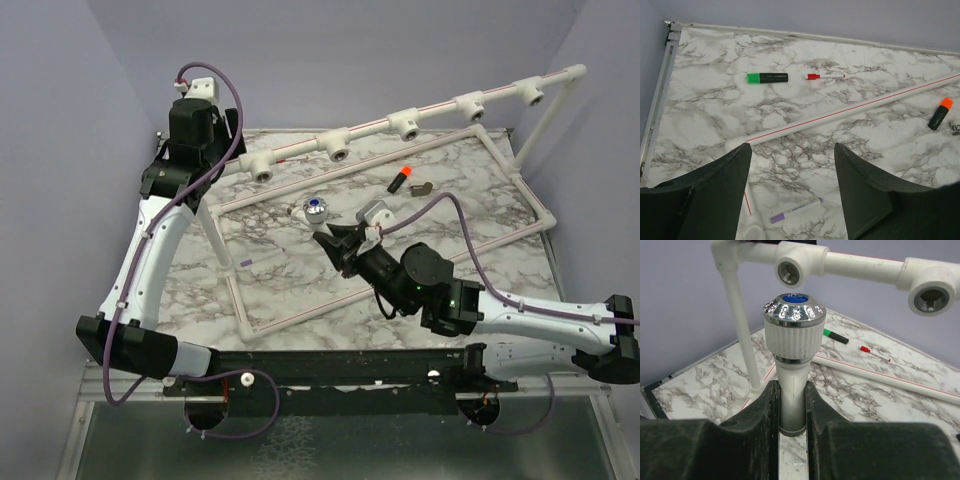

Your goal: Install the water faucets

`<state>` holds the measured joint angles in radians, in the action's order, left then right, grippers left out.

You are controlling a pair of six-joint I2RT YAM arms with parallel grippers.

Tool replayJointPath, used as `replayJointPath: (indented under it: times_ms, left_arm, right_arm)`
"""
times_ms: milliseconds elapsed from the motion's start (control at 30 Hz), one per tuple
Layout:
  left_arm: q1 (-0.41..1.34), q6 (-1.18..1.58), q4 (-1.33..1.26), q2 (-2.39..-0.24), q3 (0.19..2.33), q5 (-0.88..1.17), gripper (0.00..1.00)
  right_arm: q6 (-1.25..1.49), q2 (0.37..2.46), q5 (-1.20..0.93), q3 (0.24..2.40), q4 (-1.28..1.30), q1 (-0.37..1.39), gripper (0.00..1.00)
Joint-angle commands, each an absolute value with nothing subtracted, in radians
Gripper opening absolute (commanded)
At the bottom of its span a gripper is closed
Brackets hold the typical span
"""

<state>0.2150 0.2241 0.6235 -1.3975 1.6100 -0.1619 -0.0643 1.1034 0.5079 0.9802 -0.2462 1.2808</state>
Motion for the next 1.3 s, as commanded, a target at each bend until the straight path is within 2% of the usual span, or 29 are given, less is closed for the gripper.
replayJointPath:
  times_ms: [0, 200, 400, 867, 967, 1267]
  left_arm:
    - [0.239, 0.242, 0.731, -1.354, 1.556, -0.125, 0.69]
    - [0.245, 0.26, 0.688, -1.306, 1.549, -0.184, 0.79]
    - [0.245, 0.253, 0.587, -1.255, 1.533, -0.286, 0.86]
    - [0.262, 0.347, 0.496, -1.276, 1.509, -0.261, 0.87]
    - [0.282, 0.357, 0.497, -1.273, 1.506, -0.233, 0.87]
    - [0.334, 0.333, 0.513, -1.263, 1.496, -0.324, 0.88]
  right_arm:
    - [-0.163, 1.121, 0.68, 0.993, -0.35, 1.39, 0.01]
    - [-0.282, 1.151, 0.86, 0.979, -0.473, 1.511, 0.0]
    - [-0.395, 1.207, 0.903, 0.991, -0.604, 1.539, 0.01]
    - [-0.779, 1.409, 0.814, 0.951, -1.155, 1.548, 0.01]
    - [-0.807, 1.442, 0.81, 0.972, -1.18, 1.548, 0.0]
    - [-0.861, 1.517, 0.824, 1.035, -1.205, 1.547, 0.01]
